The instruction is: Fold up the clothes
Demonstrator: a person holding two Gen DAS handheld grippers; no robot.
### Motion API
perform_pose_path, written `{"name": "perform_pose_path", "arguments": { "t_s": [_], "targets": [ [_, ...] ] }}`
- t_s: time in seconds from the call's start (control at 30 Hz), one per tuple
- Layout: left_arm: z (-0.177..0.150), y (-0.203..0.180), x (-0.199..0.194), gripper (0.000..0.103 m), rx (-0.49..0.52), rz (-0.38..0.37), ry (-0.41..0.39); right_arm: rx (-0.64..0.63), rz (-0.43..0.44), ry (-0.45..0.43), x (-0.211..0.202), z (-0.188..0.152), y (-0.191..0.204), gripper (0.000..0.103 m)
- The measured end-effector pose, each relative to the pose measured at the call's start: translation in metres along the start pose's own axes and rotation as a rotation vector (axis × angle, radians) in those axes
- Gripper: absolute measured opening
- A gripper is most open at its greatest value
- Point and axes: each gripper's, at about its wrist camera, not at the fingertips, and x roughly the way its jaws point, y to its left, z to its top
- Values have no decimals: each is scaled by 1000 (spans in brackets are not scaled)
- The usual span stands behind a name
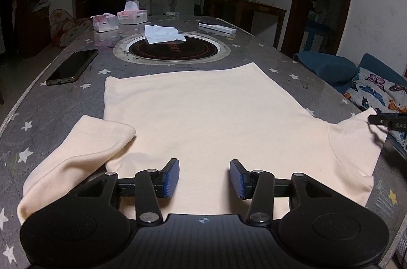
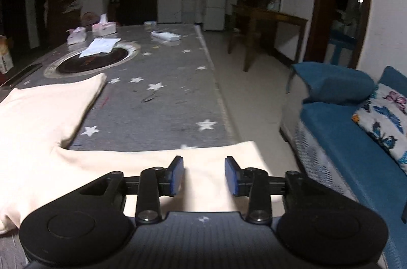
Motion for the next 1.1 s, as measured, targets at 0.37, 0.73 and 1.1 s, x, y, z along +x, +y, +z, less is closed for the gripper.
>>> {"name": "perform_pose_path", "arguments": {
  "t_s": [0.37, 0.73, 1.1],
  "targets": [
    [15, 40, -21, 48, -24, 131, -75, -71, 210, -13, 2, 11, 56, 52],
    [9, 58, 5, 19, 44, 167, -13, -60, 243, 16, 6, 5, 72, 52],
    [14, 132, -60, 5, -262, 171, -203, -68, 240, 18, 6, 4, 73, 52]
  ]
}}
